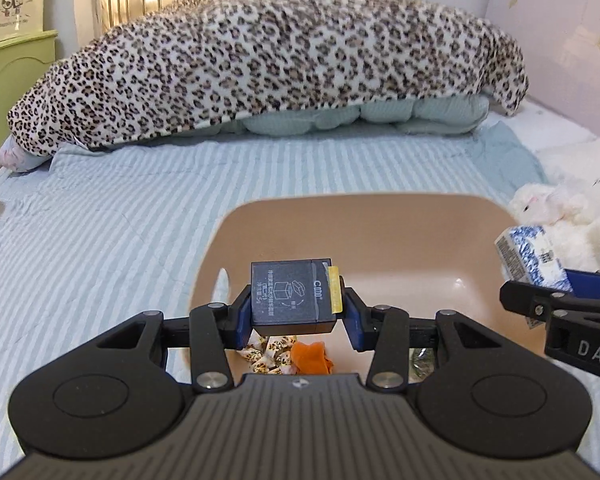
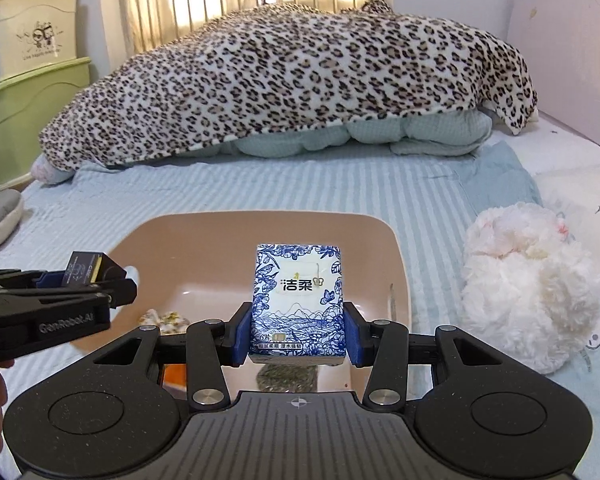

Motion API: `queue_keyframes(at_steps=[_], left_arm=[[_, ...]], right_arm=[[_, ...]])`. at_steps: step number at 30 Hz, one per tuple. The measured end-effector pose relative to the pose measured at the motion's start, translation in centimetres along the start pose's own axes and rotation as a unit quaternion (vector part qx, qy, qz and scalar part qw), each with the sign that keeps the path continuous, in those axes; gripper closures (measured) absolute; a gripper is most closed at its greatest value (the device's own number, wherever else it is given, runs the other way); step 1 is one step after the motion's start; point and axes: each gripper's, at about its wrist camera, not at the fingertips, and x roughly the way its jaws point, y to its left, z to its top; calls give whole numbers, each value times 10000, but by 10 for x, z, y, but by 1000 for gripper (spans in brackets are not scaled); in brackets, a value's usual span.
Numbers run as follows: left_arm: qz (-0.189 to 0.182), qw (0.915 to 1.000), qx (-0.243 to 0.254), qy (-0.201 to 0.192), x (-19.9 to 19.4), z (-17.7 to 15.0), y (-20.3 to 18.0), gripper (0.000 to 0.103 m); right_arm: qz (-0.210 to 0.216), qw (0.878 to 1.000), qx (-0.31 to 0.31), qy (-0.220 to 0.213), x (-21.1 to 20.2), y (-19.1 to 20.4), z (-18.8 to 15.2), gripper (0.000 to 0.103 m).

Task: Organize objects
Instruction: 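Lift both items into the basket and open both tools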

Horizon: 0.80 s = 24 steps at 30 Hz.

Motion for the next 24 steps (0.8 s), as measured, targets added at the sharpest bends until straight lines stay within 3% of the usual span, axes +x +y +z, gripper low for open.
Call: queue_keyframes(at_steps=[10, 17, 20, 24], left_arm=[[263, 9971, 257, 660, 59, -24, -7, 56], [240, 9969, 389, 648, 57, -24, -7, 56], [142, 9978, 338, 549, 47, -21, -4, 56], [251, 9984, 297, 401, 31, -16, -3, 34]], right_arm=[[-93, 9991, 46, 404, 40, -2, -13, 60], [-290, 9980, -346, 434, 46, 8, -21, 61], [-249, 9982, -342, 431, 43, 8, -22, 50], [-183, 9987, -253, 404, 34, 7, -21, 41]])
